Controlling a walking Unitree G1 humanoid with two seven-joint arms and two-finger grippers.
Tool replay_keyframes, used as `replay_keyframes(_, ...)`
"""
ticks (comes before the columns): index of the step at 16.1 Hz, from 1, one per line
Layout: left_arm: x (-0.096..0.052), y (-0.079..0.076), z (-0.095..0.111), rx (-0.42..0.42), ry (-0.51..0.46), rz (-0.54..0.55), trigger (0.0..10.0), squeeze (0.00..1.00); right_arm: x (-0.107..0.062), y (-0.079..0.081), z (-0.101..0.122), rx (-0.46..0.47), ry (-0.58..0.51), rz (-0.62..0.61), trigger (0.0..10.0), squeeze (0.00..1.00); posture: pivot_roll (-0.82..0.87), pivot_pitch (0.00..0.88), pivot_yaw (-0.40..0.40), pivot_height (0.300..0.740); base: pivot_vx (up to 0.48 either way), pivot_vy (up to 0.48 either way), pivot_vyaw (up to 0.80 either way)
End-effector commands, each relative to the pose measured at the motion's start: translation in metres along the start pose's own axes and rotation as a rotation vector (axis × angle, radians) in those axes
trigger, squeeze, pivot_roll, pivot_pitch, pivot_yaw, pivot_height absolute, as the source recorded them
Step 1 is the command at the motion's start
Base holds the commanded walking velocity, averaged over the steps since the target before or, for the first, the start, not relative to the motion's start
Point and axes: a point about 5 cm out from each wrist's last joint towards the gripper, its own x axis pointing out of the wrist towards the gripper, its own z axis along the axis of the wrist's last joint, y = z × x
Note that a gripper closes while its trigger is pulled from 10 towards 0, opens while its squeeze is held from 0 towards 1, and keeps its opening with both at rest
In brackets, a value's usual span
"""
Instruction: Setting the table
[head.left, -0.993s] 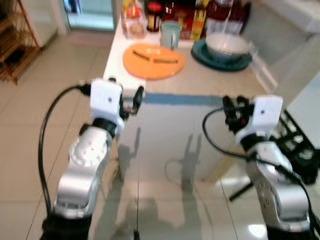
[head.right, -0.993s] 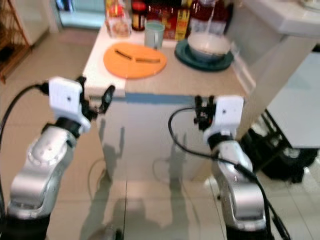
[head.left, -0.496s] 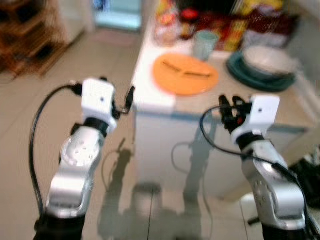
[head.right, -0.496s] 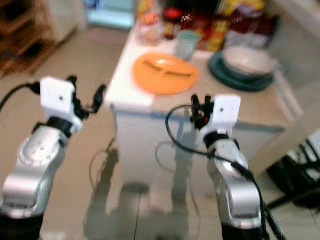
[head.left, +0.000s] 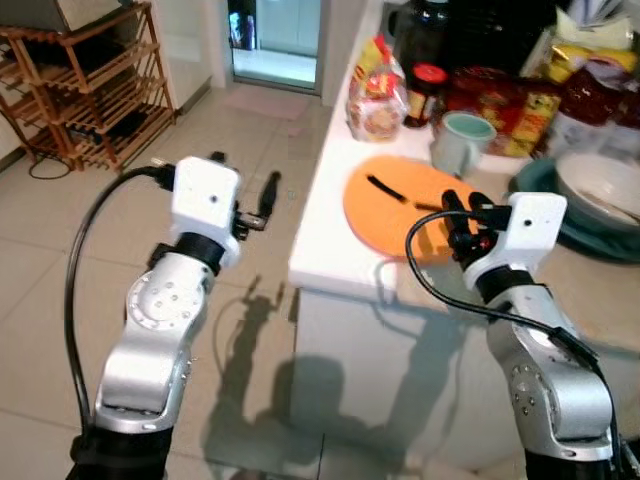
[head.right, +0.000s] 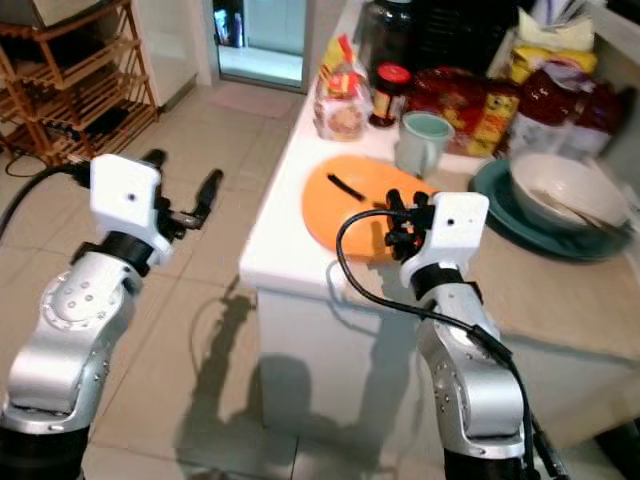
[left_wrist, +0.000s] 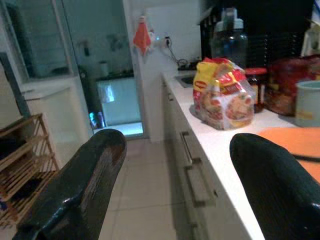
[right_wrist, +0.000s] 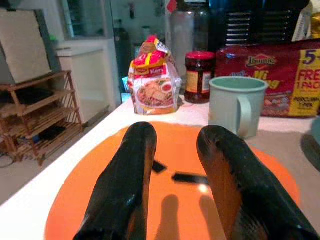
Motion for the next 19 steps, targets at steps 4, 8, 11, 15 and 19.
replay_keyframes(4, -0.004, -0.018, 0.006, -0.016, -0.05, -0.207, 10.0, 0.0, -0.007, -0.015, 0.003, 0.051, 0.038, -0.063, 10.0, 0.92, 0.05, 0.021, -0.068, 0.74, 0.0, 0.0, 0.0)
replay_keyframes(8, -0.006, -0.022, 0.01, -0.047, -0.067, -0.349, 10.0, 0.0, 0.005, -0.043, 0.011, 0.047, 0.107, -0.175, 10.0, 1.0, 0.05, 0.03, -0.054, 0.74, 0.0, 0.0, 0.0)
replay_keyframes(11, -0.008, -0.034, 0.011, -0.078, -0.065, -0.464, 10.0, 0.0, 0.01, -0.065, 0.015, 0.059, 0.206, -0.253, 10.0, 1.0, 0.04, 0.032, -0.046, 0.74, 0.0, 0.0, 0.0)
replay_keyframes(15, -0.007, -0.039, 0.009, -0.093, -0.063, -0.499, 10.0, 0.0, 0.02, -0.076, 0.012, 0.175, 0.333, -0.213, 10.0, 0.59, 0.02, 0.032, -0.038, 0.74, 0.0, 0.0, 0.0)
replay_keyframes(19, -0.01, -0.046, 0.0, -0.113, -0.013, -0.553, 10.0, 0.0, 0.033, -0.074, 0.007, 0.191, 0.43, -0.151, 10.0, 0.0, 0.04, 0.037, -0.062, 0.74, 0.0, 0.0, 0.0)
